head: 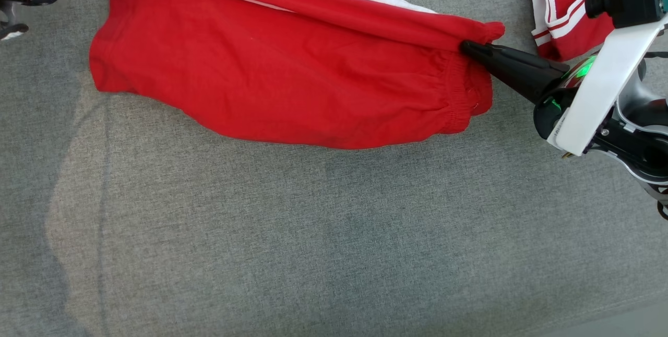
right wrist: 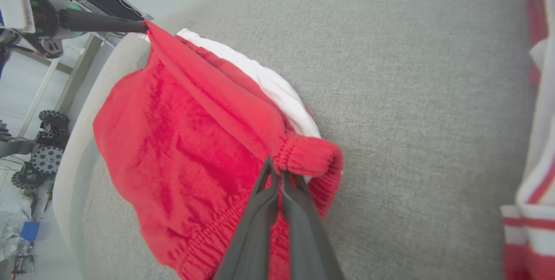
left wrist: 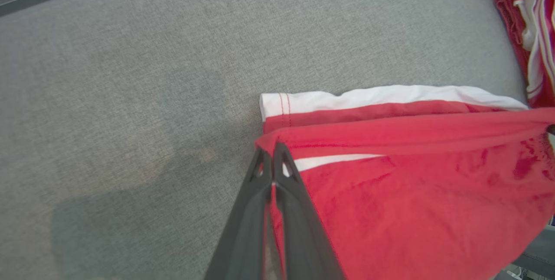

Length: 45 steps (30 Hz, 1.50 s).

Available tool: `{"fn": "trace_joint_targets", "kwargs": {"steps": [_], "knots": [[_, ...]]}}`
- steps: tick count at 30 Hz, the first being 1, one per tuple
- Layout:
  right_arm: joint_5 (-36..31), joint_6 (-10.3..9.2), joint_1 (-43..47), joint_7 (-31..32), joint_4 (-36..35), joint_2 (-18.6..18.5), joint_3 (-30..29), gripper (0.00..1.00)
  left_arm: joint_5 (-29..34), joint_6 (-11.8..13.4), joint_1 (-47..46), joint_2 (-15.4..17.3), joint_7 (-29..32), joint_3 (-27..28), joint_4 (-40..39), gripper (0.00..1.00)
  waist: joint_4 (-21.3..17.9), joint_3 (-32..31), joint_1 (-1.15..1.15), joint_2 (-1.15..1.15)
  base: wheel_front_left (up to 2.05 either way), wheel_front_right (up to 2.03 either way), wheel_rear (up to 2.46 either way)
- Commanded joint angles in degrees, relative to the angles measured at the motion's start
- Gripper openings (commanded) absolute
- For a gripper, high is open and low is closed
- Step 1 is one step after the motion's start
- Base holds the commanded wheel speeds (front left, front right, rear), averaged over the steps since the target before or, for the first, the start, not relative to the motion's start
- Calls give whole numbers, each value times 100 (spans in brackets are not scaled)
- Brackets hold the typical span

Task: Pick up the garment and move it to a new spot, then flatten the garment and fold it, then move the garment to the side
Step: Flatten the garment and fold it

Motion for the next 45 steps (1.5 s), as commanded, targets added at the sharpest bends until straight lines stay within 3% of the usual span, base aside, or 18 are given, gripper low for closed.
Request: {"fn": "trace_joint_targets", "kwargs": {"steps": [1,4,5,6,7,8,9,10,17,28,39,45], "knots": [[13,3,96,-20,52,-27,-46,0,24,-35,-89,18,-33,8,53,0,0,2,0,0,0,0,0],[-18,3,96,-7,58,33,-52,0,42,-69,-108,-47,-81,-3,117,0,-7,3,0,0,0,0,0],[-34,3,99,-13,61,59,-53,1,60,-95,-120,-63,-116,-1,132,7,-11,-1,0,0,0,0,0],[-49,3,101,-24,64,84,-51,22,67,-100,-122,-82,-148,-3,152,41,-16,-7,0,0,0,0,0],[-61,3,106,-31,70,108,-46,32,52,-136,-109,-104,-147,-13,172,64,-20,-16,0,0,0,0,0],[-77,3,104,-44,69,129,-35,51,37,-154,-90,-122,-142,-22,191,100,-22,-27,0,0,0,0,0],[-97,3,100,-50,72,151,-26,86,26,-162,-69,-131,-138,-28,212,100,-25,-43,0,0,0,0,0],[-110,3,103,-51,72,171,-17,100,15,-181,-45,-143,-140,-33,235,100,-28,-65,0,0,0,0,0],[-206,4,162,-119,89,253,51,100,-14,-289,108,-201,-225,-63,333,100,-25,-283,0,0,0,0,0],[-187,4,629,-540,22,51,-21,100,-153,-484,734,-134,-346,-161,327,100,-20,-892,0,0,0,0,0],[-467,4,1169,-1257,-63,-165,-258,100,-224,-132,1227,111,-509,-92,766,100,-356,-857,0,0,0,0,0],[-531,3,1384,-1452,-131,-125,-375,100,-407,14,1271,152,-294,-42,1002,100,-574,-749,0,0,0,0,0]]}}
